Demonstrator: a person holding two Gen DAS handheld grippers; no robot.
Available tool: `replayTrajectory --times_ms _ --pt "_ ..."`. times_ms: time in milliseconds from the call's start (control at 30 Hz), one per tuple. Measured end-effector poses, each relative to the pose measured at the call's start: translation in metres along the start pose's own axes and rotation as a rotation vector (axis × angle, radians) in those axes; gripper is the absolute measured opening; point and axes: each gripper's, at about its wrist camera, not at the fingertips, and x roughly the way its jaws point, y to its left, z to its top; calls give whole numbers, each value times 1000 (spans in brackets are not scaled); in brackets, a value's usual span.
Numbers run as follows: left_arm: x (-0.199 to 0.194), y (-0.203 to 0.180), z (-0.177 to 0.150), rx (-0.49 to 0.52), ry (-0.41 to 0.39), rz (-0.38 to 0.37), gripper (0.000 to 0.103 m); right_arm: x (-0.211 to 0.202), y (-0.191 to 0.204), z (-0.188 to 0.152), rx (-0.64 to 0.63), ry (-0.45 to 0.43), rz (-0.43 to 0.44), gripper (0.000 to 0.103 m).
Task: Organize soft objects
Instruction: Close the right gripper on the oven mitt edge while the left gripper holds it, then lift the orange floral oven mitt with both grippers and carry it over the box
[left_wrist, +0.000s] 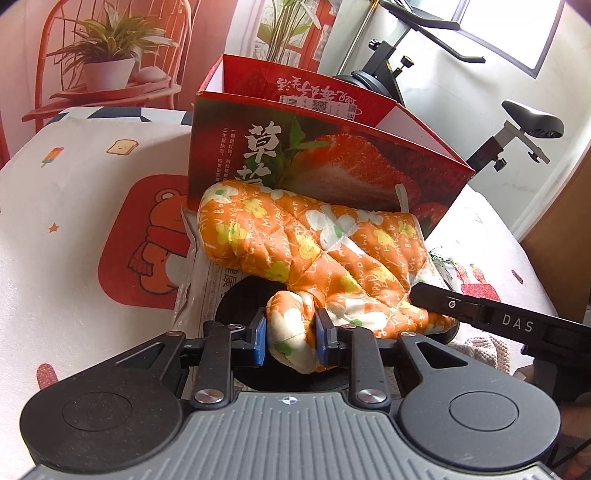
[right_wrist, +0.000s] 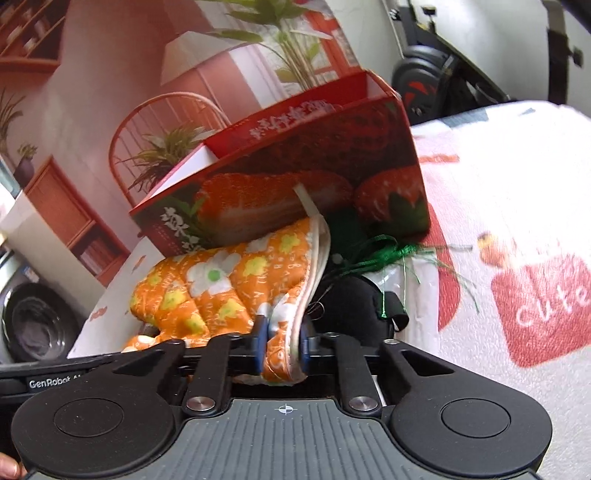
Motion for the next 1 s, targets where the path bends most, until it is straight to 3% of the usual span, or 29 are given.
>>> replayTrajectory --times_ms 633,1000 --pt "-55 -12 15 45 -212 -11 24 -53 54 25 -273 -202 16 11" --pt "-77 -23 53 97 -349 -13 24 -67 75 65 -351 -283 34 11"
